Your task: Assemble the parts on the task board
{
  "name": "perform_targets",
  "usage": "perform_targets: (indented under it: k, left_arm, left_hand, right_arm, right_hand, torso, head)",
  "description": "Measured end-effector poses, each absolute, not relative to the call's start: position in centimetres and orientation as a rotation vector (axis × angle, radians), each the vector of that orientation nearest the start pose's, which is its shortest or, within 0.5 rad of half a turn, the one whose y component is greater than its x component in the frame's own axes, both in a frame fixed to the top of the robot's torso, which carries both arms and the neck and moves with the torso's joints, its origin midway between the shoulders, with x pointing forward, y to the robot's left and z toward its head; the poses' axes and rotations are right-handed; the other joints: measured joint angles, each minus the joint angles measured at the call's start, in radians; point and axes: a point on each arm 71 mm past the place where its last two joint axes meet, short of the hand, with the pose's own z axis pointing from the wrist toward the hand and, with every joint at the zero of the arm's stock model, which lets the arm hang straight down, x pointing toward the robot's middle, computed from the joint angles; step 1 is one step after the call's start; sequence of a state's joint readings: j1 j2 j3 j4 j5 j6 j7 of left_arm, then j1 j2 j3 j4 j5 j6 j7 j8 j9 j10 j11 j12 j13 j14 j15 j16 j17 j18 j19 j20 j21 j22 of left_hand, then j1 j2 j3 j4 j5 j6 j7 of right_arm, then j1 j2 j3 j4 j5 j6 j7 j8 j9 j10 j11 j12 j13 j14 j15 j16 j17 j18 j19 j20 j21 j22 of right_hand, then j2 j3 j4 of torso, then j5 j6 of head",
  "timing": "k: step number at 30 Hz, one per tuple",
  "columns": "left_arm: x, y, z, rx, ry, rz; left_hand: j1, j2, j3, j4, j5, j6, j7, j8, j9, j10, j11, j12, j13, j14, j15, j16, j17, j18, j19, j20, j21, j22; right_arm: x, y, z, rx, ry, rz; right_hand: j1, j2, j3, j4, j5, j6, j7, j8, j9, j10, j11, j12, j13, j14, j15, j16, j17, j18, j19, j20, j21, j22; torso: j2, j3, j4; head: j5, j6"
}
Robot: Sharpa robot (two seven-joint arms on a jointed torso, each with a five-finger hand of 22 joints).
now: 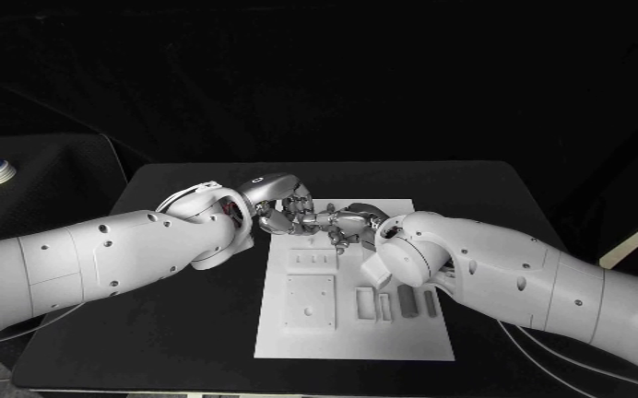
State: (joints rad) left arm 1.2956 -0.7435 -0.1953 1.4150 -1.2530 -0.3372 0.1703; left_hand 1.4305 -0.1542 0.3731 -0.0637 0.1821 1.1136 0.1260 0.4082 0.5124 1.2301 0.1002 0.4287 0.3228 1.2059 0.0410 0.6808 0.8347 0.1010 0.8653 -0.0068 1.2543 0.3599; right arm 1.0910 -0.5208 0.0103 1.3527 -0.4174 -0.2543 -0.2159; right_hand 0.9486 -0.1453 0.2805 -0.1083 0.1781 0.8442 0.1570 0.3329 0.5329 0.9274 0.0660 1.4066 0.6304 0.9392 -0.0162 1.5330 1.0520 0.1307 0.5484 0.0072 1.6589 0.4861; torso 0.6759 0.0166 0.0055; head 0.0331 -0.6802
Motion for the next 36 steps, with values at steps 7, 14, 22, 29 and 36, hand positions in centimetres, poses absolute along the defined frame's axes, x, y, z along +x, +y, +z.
perform_targets:
  k: [7,14,22,29,36]
  left_arm:
    - [49.4,17.17,-19.24,0.235,1.662,-0.898]
    - [49.34,16.98,-19.24,0.237,1.665,-0.902]
    - [49.28,16.84,-19.25,0.239,1.667,-0.905]
    - [49.26,16.73,-19.25,0.24,1.667,-0.907]
    - [49.24,16.7,-19.28,0.24,1.668,-0.908]
  left_hand:
    - [0.001,-0.001,0.0,0.0,-0.001,-0.001,0.003,0.0,0.0,0.002,0.005,0.0,0.0,0.0,0.0,0.0,0.0,0.0,0.0,0.0,0.0,0.0]
    - [-0.002,0.002,-0.002,-0.001,-0.001,0.001,0.005,-0.002,0.0,0.002,0.005,-0.001,0.001,0.0,0.0,-0.004,0.0,0.0,0.0,0.0,0.0,0.0]
    - [-0.003,0.002,0.001,-0.004,-0.001,-0.001,0.006,-0.003,0.0,0.002,0.005,-0.004,0.0,0.0,0.0,-0.004,0.0,0.0,0.0,0.0,0.0,0.0]
    - [-0.005,0.0,0.0,-0.005,0.0,-0.003,0.008,-0.003,0.0,0.002,0.005,-0.005,0.0,0.0,0.0,-0.004,0.0,0.0,0.0,0.0,0.0,0.0]
    - [-0.008,-0.003,0.0,-0.005,0.0,-0.004,0.009,-0.007,-0.001,0.002,0.005,-0.007,0.0,0.0,0.0,-0.009,0.0,0.0,0.0,0.0,0.0,0.0]
  right_arm:
    - [48.3,-8.8,-25.37,0.943,2.1,1.165]
    - [48.32,-8.75,-25.32,0.94,2.093,1.166]
    - [48.37,-8.6,-25.28,0.934,2.087,1.168]
    - [48.39,-8.59,-25.27,0.932,2.084,1.167]
    - [48.48,-8.64,-25.24,0.931,2.078,1.167]
  right_hand:
    - [0.051,0.018,0.011,-0.011,0.0,0.041,-0.005,0.023,0.014,0.0,0.0,0.004,-0.001,0.0,0.0,0.004,0.0,0.0,0.0,0.0,0.0,-0.001]
    - [0.088,0.03,0.018,-0.014,0.0,0.087,-0.014,0.054,0.032,0.001,0.0,0.01,-0.002,0.0,0.0,0.008,-0.001,0.0,0.0,0.0,0.0,-0.001]
    - [0.105,0.037,0.035,-0.012,0.0,0.126,-0.013,0.07,0.045,0.004,-0.003,0.01,-0.003,0.004,-0.003,0.007,-0.002,0.0,0.004,-0.004,0.0,-0.001]
    - [0.113,0.046,0.044,-0.007,0.0,0.137,-0.015,0.079,0.05,0.009,-0.008,0.014,-0.004,0.004,-0.003,0.007,-0.003,0.0,0.004,-0.004,0.0,-0.001]
    - [0.152,0.072,0.103,-0.005,0.0,0.148,-0.016,0.085,0.063,0.02,-0.009,0.014,-0.008,0.008,-0.006,0.012,-0.007,0.0,0.011,-0.004,0.0,-0.004]
  torso:
    - [0.0,0.0005,-0.0002]
    - [0.0,0.0009,-0.0002]
    - [0.0,0.001,-0.0002]
    - [0.0,0.0006,-0.0002]
    - [0.0,0.0004,-0.0003]
  head:
    - [0.001,0.0]
    - [0.002,0.0]
    - [0.002,0.0]
    - [0.001,-0.002]
    - [0.001,-0.002]
